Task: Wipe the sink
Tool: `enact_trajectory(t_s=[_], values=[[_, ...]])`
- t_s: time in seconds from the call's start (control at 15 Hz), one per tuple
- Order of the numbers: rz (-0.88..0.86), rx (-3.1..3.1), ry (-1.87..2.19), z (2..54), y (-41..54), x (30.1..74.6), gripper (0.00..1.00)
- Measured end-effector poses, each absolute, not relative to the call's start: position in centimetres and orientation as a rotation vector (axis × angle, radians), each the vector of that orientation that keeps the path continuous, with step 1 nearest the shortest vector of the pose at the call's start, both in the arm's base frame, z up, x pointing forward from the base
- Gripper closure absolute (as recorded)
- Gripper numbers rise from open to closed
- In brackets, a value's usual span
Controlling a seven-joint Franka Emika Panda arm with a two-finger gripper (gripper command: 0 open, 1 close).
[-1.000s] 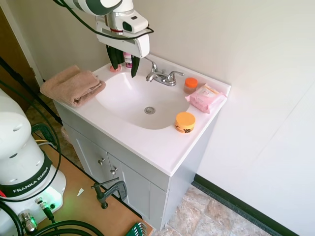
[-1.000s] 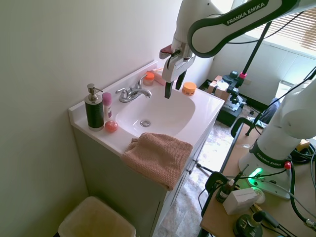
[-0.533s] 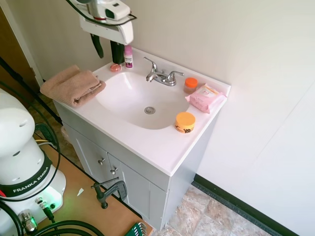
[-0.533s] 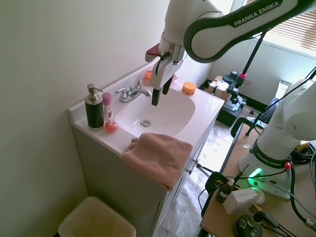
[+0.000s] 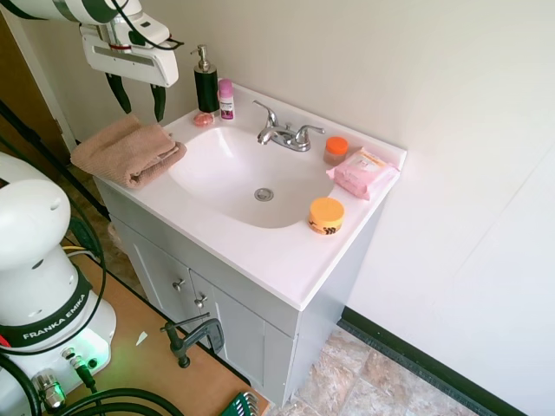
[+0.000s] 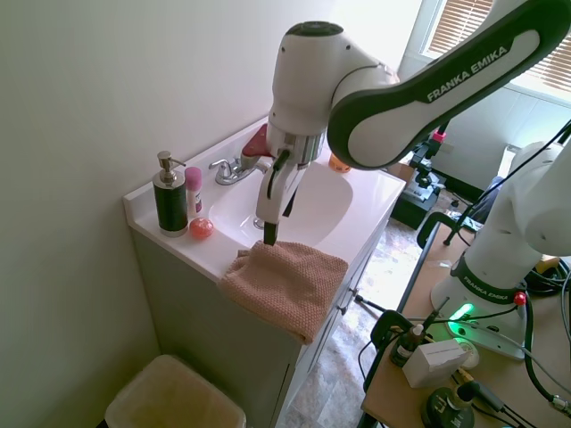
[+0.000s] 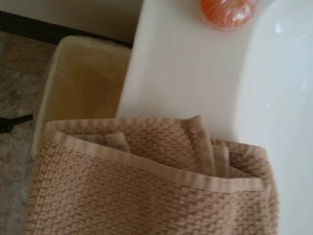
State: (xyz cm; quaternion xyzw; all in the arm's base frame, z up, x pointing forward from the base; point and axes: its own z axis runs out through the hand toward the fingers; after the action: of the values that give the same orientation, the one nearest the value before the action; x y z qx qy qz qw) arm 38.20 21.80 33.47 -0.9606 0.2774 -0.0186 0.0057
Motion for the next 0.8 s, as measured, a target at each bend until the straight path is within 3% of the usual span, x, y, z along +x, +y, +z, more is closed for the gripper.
enact_trajectory(t_s=[0.8], values=[[0.055,-3.037,0.935,27.7,23.5,34.4,0.0]])
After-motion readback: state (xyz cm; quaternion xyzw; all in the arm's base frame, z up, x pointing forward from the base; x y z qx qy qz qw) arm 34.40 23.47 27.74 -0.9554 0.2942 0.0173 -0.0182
